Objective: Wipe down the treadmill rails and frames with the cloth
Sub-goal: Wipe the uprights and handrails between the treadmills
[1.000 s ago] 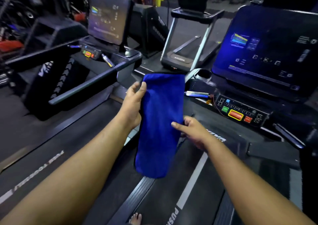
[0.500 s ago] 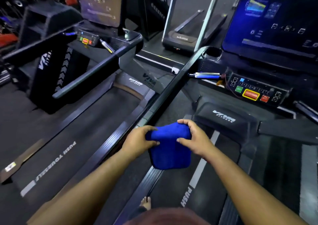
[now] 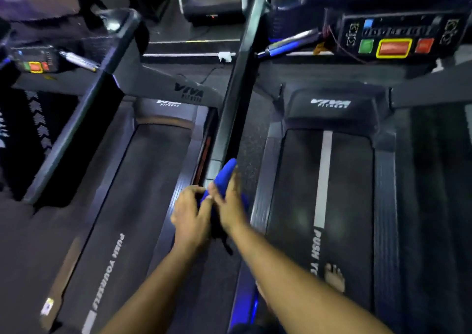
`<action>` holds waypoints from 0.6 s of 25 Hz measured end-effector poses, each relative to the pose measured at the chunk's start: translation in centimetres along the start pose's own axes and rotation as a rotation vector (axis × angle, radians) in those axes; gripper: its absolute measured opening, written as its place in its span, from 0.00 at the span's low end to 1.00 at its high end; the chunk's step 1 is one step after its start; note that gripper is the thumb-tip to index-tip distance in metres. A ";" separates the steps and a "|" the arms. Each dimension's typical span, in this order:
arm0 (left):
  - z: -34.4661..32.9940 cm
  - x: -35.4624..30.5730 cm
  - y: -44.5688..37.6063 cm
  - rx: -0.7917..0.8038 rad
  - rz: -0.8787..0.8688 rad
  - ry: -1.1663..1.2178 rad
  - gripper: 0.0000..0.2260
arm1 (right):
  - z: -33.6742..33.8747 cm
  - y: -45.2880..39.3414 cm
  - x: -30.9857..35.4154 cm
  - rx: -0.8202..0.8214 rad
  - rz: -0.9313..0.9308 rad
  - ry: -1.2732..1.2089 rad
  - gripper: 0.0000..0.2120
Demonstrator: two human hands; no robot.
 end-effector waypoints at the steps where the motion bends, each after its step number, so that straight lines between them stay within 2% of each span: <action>1: -0.5 0.6 -0.7 0.032 -0.003 0.159 0.24 | -1.5 0.5 -1.4 0.020 0.010 -0.078 0.43; 3: -2.1 0.6 -2.6 0.175 -0.025 0.326 0.28 | -2.3 0.5 -2.5 -0.006 0.034 -0.114 0.45; 6: -4.4 -1.3 -5.3 0.324 -0.040 0.431 0.30 | -1.1 -3.3 -0.9 -0.077 0.120 -0.034 0.42; 9: -4.9 -1.0 -6.7 0.301 0.024 0.582 0.31 | -0.3 -5.5 0.5 -0.095 0.205 -0.032 0.39; 12: -3.9 -0.7 -6.1 0.223 -0.026 0.625 0.32 | -1.4 -2.0 -0.5 -0.043 0.296 -0.072 0.34; 15: -3.9 -0.3 -6.2 0.194 -0.054 0.638 0.30 | -2.1 -0.9 -0.9 0.012 0.305 -0.034 0.32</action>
Point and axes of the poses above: each hand's wrist, its own y-axis away from the middle knuckle, its own z-axis out of the back of the hand, x = y × z, the point moved 10 cm from there along -y, towards the middle knuckle, and after that the axes turned 11 degrees about -y, right-handed, at the moved point
